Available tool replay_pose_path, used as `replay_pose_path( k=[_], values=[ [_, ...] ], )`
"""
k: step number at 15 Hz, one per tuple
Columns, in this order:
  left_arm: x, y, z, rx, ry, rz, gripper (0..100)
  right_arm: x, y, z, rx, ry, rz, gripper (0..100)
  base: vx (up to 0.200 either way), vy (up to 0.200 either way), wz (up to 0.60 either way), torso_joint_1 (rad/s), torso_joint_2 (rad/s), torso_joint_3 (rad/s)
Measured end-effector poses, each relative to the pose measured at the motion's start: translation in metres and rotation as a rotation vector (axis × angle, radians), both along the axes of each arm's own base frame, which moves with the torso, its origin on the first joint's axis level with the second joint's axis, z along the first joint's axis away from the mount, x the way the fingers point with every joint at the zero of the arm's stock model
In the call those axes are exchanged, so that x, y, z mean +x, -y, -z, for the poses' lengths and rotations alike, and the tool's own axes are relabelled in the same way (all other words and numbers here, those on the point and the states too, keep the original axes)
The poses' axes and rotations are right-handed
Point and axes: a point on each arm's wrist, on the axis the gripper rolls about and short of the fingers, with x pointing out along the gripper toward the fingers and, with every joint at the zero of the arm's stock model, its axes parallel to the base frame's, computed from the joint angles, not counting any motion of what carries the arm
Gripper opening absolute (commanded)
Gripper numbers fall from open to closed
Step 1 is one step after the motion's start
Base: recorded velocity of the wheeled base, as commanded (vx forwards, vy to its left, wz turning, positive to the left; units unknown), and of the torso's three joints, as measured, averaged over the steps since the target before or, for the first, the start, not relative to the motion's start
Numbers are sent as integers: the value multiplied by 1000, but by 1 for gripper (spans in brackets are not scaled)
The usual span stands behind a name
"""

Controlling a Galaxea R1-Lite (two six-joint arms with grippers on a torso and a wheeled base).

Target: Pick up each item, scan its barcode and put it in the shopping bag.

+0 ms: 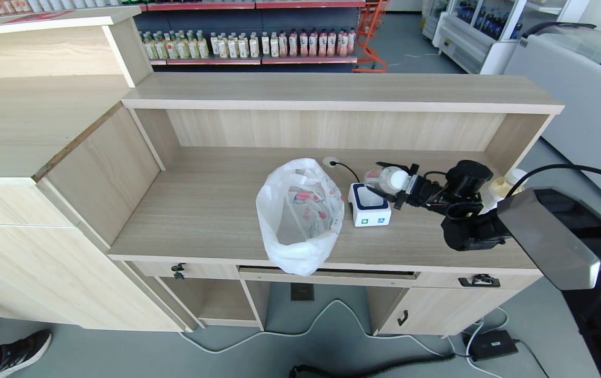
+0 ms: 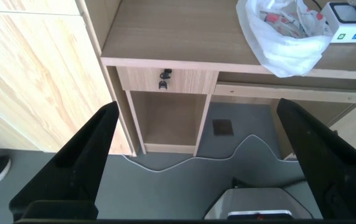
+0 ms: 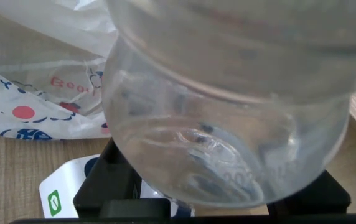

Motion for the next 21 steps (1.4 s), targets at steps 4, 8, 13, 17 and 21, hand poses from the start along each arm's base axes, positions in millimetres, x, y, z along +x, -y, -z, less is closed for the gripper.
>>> replay_pose_path(
  k=[4,8,13,17,21],
  values=[
    [0,0,0,0,0,0,100,6,-1,1,3,7,-15,0,0,0,0,0,0,0],
    [0,0,0,0,0,0,100,11,-2,4,2,14,-23,0,0,0,0,0,0,0],
    [0,0,0,0,0,0,100,13,-2,13,0,2,-25,0,0,0,0,0,0,0],
    [0,0,0,0,0,0,100,16,-3,13,-1,3,-27,0,0,0,0,0,0,0],
    [0,0,0,0,0,0,100,21,-5,11,-1,6,-31,0,0,0,0,0,0,0]
  ],
)
